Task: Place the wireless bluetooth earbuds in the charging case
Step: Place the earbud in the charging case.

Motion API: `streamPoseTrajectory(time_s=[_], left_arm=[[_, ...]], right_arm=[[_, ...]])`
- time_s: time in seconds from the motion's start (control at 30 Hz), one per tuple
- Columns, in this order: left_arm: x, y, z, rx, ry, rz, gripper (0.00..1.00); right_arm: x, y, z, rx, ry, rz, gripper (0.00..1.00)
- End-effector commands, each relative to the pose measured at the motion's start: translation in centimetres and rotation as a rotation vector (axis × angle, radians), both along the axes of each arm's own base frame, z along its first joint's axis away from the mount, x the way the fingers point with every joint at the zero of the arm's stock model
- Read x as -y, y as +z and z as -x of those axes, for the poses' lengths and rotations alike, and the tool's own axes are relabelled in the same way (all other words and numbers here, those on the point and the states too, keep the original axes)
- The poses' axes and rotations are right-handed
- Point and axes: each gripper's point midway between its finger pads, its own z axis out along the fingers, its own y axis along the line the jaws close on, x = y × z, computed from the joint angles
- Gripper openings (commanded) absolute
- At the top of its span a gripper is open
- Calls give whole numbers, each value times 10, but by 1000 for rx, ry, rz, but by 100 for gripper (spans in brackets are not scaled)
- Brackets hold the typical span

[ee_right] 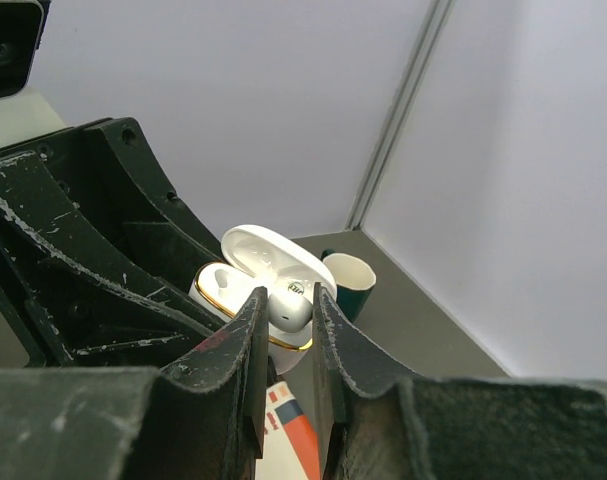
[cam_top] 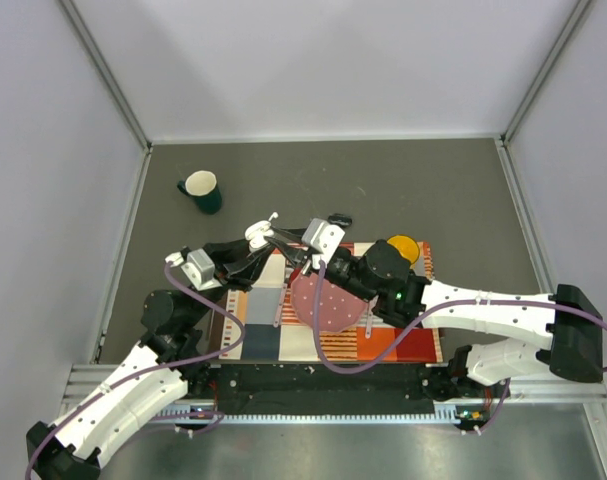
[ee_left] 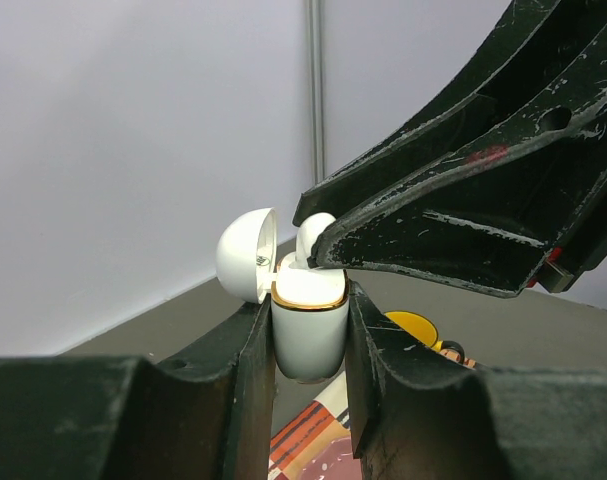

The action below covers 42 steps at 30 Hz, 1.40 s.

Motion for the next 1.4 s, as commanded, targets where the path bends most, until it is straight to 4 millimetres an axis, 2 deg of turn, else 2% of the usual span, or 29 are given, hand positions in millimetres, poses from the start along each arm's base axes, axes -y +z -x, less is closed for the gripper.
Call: streamPoseTrajectory(time_s=[0.0,0.67,0.9,1.23,1.37], left_arm=[[-7,25,5,79,17,55,0],[-9,25,7,132,37,37,0],[-10,25,7,136,38,43,0],[-10,24,6,133,40,40,0],[-10,25,6,132,40,43,0]], right_arm=[[-4,7,12,-23,40,-19,0],[-6,0,8,-56,28,12,0],[-8,0,9,-80,35,13,13],[-7,4,9,-102,34,0,24],[-7,5,8,-109,30,-3,35]])
